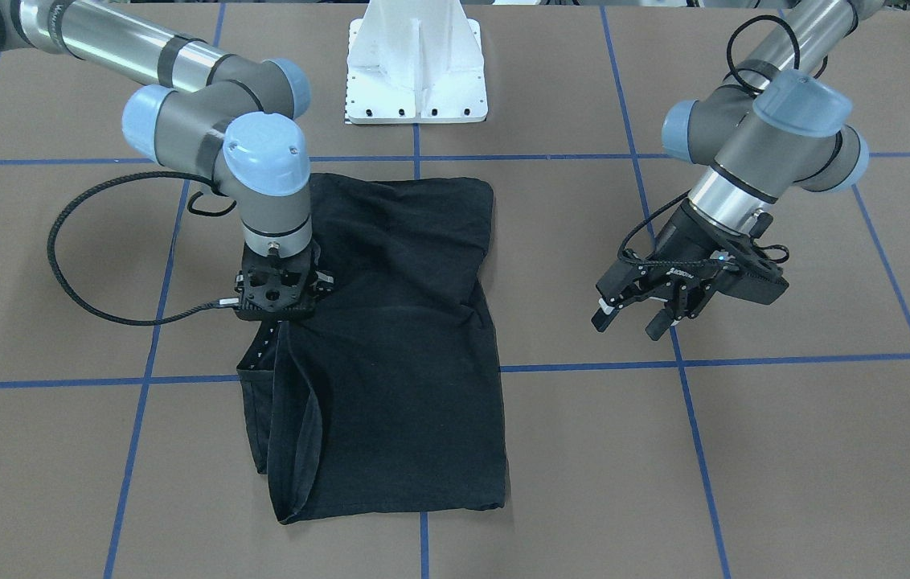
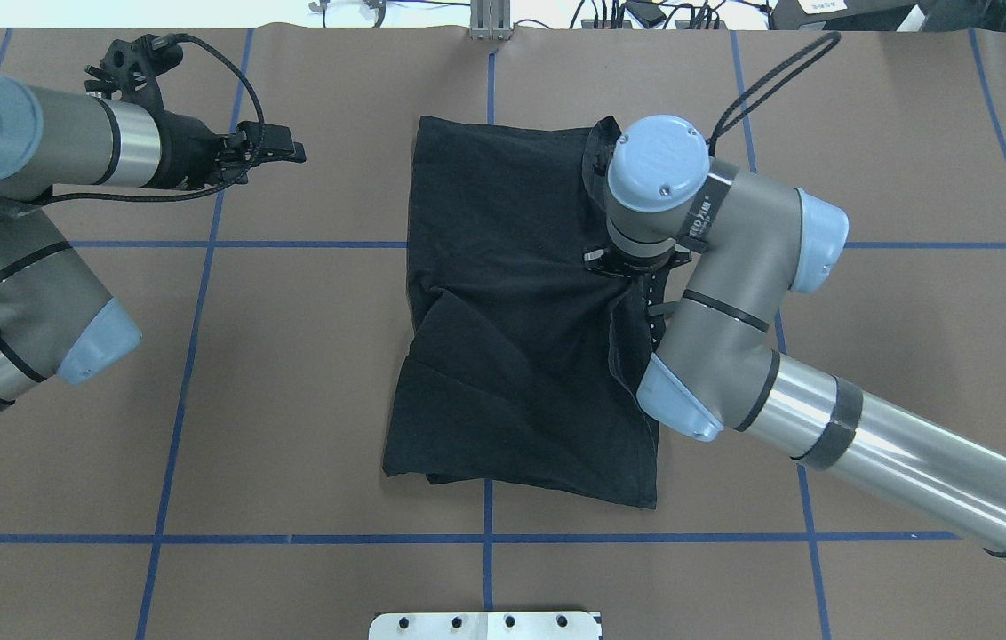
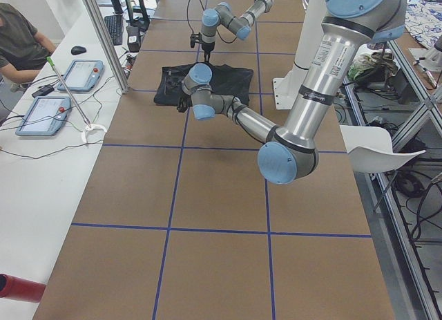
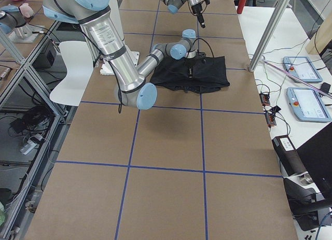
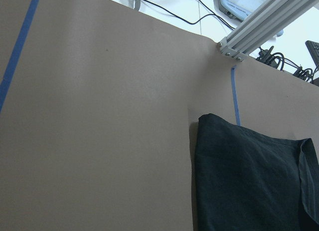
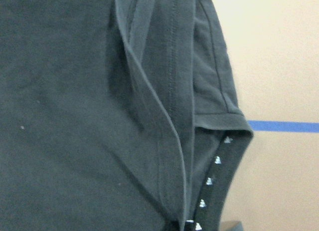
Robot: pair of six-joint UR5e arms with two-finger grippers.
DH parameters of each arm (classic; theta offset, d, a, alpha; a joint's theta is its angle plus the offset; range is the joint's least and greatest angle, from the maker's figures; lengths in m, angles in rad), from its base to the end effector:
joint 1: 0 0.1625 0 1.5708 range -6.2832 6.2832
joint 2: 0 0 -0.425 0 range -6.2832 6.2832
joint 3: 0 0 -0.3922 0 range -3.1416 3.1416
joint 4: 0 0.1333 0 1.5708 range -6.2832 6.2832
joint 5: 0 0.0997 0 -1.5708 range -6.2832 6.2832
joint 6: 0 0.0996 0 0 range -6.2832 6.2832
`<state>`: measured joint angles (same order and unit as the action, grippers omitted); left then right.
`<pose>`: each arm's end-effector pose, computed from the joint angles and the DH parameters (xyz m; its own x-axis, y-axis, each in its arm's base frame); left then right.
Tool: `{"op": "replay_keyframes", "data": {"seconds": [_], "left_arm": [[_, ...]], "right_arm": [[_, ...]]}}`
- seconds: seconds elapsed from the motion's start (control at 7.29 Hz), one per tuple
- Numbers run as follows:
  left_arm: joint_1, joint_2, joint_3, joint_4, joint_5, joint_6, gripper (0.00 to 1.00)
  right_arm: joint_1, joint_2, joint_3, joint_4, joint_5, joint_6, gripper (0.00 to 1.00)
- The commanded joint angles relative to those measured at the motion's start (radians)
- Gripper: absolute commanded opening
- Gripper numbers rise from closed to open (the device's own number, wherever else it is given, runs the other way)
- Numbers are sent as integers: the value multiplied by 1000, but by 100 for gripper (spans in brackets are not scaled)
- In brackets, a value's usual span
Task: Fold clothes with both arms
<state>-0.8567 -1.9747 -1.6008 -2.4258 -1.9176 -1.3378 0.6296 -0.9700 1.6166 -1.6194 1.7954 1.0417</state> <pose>0.3444 -0.5492 0.3187 0.2920 -0.0053 -0.9564 0.4414 0.8879 0.1298 -0.4926 -0.4963 0.3009 0.8153 -0.0149 0.5789 -0.0709 0.9896 0.1253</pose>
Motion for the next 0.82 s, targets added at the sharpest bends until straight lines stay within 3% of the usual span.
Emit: {"op": "replay_keyframes", "data": {"seconds": [0.0, 0.14, 0.27, 0.41, 0.69], "left_arm": [[-1, 0, -4, 1, 0, -1, 100], [-1, 0, -5, 1, 0, -1, 100], [-1, 2, -4, 1, 0, -1, 100], [1, 8, -4, 1, 0, -1, 100], [1, 7, -4, 1, 0, -1, 100]], "right_arm": [[-36, -59, 37, 0, -54, 30, 0], [-34, -53, 36, 0, -51, 31, 10], [-28, -49, 28, -3, -50, 31, 74], [-18, -46, 26, -4, -45, 31, 100], [-14, -41, 51, -4, -37, 37, 100]]}}
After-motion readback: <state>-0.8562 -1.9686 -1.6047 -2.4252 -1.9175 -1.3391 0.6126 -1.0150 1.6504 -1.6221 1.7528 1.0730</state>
